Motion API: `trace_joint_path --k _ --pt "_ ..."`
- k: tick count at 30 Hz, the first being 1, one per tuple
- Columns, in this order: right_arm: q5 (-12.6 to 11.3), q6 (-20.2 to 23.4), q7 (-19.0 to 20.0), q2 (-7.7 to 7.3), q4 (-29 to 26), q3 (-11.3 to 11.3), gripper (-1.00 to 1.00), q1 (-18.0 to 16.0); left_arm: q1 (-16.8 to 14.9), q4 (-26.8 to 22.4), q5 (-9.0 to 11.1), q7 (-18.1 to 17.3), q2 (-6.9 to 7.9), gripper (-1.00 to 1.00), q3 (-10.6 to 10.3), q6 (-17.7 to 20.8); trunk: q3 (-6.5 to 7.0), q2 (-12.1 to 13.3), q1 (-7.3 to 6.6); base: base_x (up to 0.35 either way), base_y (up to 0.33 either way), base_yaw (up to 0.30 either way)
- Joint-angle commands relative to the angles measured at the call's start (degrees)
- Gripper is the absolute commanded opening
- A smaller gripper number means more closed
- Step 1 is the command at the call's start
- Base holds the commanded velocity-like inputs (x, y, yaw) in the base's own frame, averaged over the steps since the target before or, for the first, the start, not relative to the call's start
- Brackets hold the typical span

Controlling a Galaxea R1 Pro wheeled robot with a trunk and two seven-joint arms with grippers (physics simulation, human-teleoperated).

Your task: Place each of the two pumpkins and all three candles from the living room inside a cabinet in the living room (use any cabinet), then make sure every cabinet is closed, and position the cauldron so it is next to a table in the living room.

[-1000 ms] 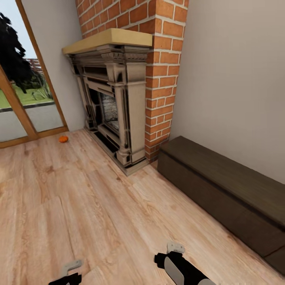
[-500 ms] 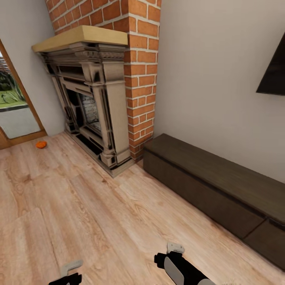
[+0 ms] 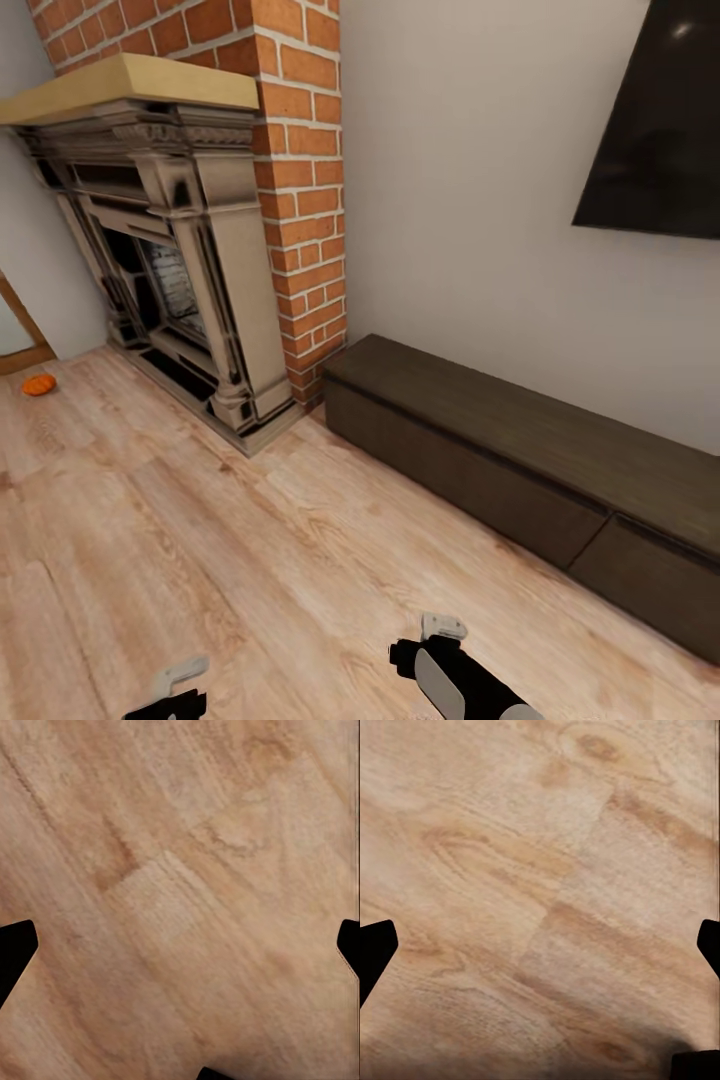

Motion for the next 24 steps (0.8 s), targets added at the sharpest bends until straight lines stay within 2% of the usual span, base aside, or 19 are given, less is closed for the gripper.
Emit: trace_joint_path --k 1,24 --pt "0.0 0.0 0.0 0.0 0.0 0.0 1.0 0.0 0.0 0.0 0.0 0.0 0.01 1.0 0.0 0.0 -0.02 0.0 0.0 0.0 0.0 -0.275" --pt "-0.2 -0.1 -0.1 0.18 -0.1 -0.1 1.0 0.0 0.1 0.0 0.0 0.0 0.0 1.0 0.0 0.0 -0.47 0.0 0.0 0.0 0.007 -0.275"
